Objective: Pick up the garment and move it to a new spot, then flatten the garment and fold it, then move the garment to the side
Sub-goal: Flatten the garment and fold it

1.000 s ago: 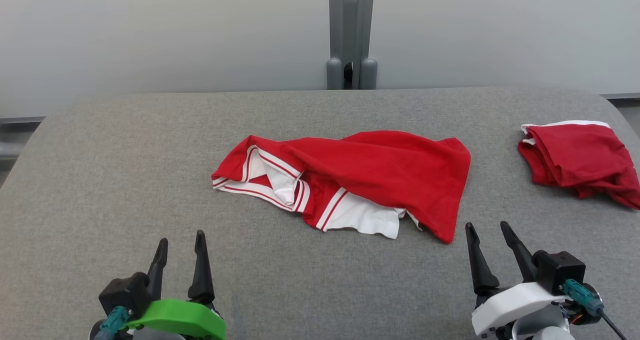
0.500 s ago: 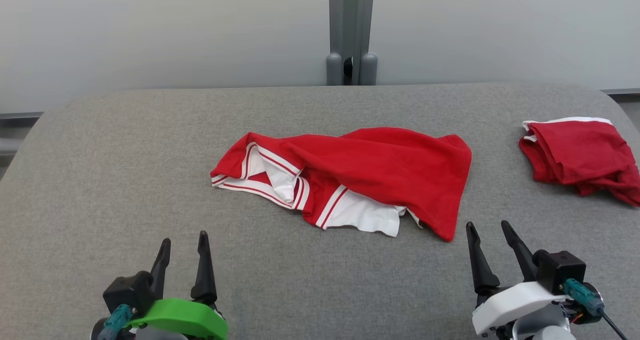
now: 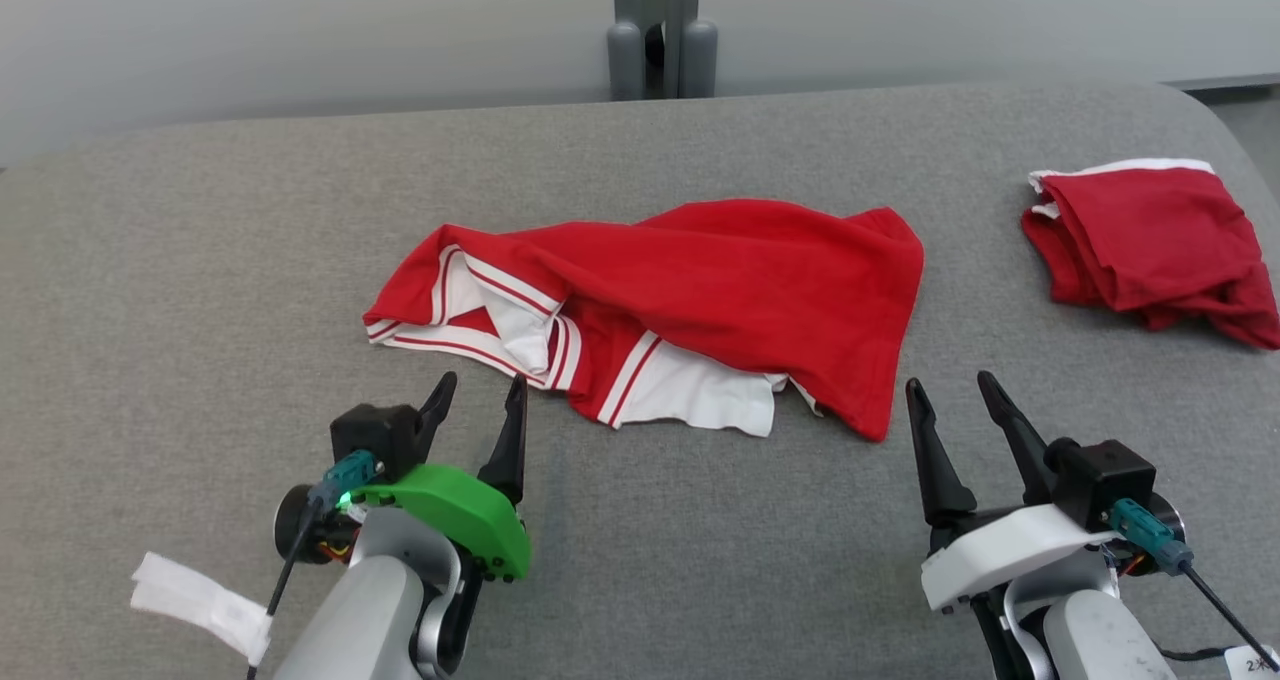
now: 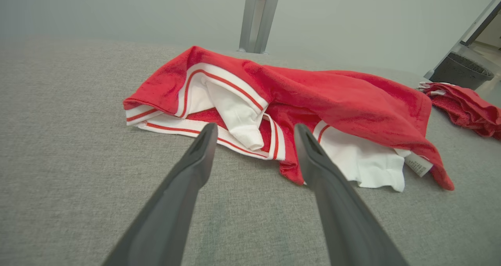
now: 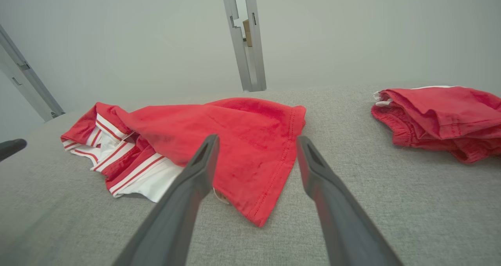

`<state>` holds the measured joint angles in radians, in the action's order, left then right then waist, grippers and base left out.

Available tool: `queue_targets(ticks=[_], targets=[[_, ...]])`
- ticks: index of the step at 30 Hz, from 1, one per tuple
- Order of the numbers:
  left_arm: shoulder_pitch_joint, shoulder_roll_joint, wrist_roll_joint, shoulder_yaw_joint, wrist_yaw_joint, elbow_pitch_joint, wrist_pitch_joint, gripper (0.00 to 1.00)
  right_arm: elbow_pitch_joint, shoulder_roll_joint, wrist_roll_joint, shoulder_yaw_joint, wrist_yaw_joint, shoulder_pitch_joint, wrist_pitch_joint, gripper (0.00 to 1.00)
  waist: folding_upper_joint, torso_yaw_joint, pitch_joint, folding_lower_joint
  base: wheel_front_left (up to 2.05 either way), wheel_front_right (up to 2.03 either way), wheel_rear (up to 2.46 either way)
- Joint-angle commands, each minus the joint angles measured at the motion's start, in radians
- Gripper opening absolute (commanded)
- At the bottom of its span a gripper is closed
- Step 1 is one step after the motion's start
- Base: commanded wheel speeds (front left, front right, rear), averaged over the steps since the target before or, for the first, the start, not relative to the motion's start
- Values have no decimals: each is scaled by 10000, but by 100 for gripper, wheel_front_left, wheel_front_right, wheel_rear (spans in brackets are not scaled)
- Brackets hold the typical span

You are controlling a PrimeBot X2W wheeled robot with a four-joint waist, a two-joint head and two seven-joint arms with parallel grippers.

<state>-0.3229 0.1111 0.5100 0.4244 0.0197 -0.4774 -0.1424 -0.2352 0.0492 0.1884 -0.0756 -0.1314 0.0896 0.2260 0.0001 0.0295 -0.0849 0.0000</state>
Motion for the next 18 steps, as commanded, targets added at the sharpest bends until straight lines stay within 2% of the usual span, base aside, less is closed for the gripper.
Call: queue_targets(ticks=[1, 10, 15, 18], targets=[[-428, 0, 33, 30, -82, -355, -14, 100, 53, 24, -53, -23, 15, 190, 1, 100, -1, 615, -699, 0, 0, 0, 0], [-2308, -207, 91, -59, -242, -2953, -345, 100, -52, 24, 38, -174, 15, 639, 127, 100, -1, 1449, -1503, 0, 0, 0, 0], [-2899, -195, 21, -114, -75, -4012, -522, 100, -177, 23, 68, -225, 15, 649, 198, 100, -1, 1605, -1561, 0, 0, 0, 0], [-3237, -153, 17, -213, 198, -4596, -614, 100, -245, 23, 97, -253, 15, 696, 230, 100, -1, 1650, -1562, 0, 0, 0, 0]])
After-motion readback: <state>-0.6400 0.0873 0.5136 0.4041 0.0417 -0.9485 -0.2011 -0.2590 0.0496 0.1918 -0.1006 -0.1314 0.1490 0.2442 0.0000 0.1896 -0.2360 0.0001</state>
